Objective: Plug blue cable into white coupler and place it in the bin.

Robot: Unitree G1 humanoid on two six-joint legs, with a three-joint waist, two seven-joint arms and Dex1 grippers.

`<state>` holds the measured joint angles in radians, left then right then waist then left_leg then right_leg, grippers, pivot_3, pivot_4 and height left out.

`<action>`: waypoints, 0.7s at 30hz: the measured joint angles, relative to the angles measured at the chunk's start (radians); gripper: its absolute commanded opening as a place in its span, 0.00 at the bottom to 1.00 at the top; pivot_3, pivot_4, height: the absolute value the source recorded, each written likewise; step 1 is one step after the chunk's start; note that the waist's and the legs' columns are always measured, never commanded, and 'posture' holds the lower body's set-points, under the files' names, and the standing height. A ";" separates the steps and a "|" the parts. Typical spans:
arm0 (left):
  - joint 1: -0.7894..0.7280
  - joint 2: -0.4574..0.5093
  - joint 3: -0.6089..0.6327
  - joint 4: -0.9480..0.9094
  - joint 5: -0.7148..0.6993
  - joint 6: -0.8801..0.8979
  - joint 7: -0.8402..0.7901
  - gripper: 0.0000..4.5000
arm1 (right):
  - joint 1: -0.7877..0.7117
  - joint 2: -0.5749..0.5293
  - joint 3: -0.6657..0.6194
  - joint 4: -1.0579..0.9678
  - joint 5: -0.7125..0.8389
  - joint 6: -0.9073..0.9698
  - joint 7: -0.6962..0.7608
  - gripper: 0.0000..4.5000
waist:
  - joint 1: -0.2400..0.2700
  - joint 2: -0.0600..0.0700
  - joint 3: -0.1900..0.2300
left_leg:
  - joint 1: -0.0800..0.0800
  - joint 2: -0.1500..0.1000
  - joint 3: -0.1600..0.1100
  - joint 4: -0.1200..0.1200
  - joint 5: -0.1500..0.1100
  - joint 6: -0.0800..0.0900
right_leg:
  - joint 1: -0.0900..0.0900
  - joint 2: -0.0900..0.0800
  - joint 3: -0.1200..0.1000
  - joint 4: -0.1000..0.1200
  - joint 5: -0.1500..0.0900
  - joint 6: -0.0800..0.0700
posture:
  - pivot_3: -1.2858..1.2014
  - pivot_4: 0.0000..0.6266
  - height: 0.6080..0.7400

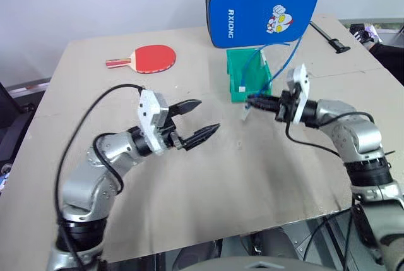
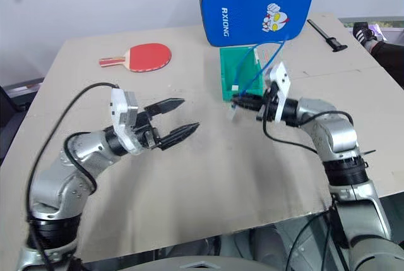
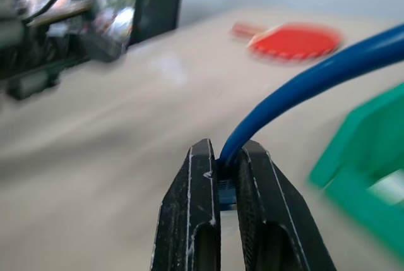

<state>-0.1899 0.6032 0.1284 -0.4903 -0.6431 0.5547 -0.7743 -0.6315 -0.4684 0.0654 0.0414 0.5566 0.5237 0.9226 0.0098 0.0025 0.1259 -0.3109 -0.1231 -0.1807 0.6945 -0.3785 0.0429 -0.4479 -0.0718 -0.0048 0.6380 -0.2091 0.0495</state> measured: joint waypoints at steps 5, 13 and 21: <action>-0.123 0.163 0.083 -0.023 -0.032 0.225 0.107 1.00 | -0.281 0.103 -0.043 0.328 -0.090 -0.079 -0.131 0.00 | -0.018 0.000 0.000 | 0.001 0.000 0.000 -0.006 0.000 0.000 | -0.001 -0.001 -0.001 -0.001 0.000 0.000 | 0.52 0.24 1.00; -0.267 0.217 0.180 -0.034 -0.200 0.427 0.196 1.00 | -0.602 0.132 -0.041 0.931 -0.267 -0.164 -0.158 0.00 | -0.053 0.001 0.001 | 0.001 0.000 0.001 0.000 0.000 0.000 | -0.002 -0.004 -0.007 0.002 0.000 -0.001 | 0.52 0.24 1.00; -0.342 0.188 0.228 -0.018 -0.377 0.540 0.305 1.00 | -0.703 0.172 -0.033 1.162 -0.387 -0.223 -0.106 0.45 | -0.085 0.002 0.002 | 0.000 -0.004 0.007 0.009 0.000 0.000 | -0.002 -0.009 -0.008 0.003 0.000 -0.001 | 0.52 0.24 1.00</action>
<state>-0.5315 0.7916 0.3566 -0.5079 -1.0202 1.0946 -0.4692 -1.3346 -0.2968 0.0325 1.2038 0.1695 0.3005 0.8166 -0.0752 0.0045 0.1275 -0.3109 -0.1268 -0.1734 0.7035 -0.3786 0.0426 -0.4499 -0.0805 -0.0132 0.6414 -0.2092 0.0487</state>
